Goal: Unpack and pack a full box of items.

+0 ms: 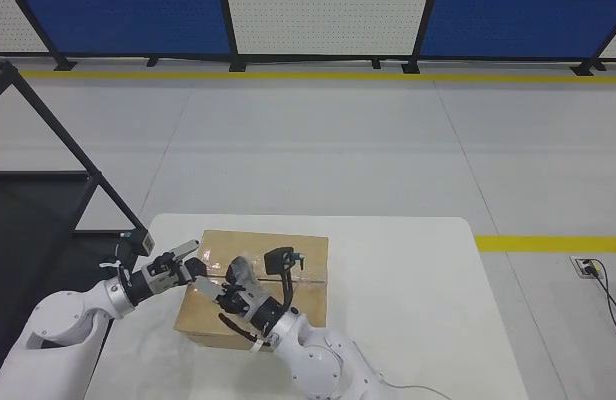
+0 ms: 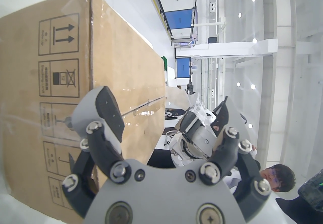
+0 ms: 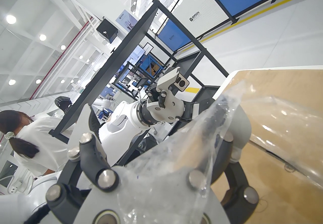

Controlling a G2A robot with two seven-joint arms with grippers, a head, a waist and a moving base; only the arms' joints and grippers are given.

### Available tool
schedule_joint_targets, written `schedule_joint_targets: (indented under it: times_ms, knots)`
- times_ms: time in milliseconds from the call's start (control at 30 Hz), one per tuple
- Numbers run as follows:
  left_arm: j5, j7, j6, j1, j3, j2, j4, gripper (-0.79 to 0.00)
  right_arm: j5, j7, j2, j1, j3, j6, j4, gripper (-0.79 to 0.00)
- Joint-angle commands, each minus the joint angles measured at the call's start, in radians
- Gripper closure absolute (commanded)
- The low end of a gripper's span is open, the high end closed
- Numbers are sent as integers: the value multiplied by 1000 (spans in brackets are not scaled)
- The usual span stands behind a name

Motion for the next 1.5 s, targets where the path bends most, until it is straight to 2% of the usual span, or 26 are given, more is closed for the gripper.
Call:
schedule_joint_targets:
  times_ms: [0,433,600,700,1000,1233,1467]
  knots:
    - [-1,1,-1,-1,3,-1,-1,-785,14,15,0,1,3,2,-1,-785]
    - [-3,2,-6,-11,15,-1,10,-785,173,118,-15,46,14,78,16,-785]
    - [-7,0,-10,-14,15,-1,20,-785,180,164,-15,46,4,53,-7,-785]
    - [-10,1,-14,-13,19,-2,18,-785,176,149,-15,36,-1,12,-15,-785]
    - [-15,8,-15,-7,21,-1,14,-785,175,145,-12,32,15,1,-21,-785]
    - [-13,11,-6,-14,27,-2,10,-785,155,180,17,-63,80,-99,-144,-785]
    - [-16,14,-16,-15,23,-1,-11,-785,233,236,63,-206,256,-151,-341,-785]
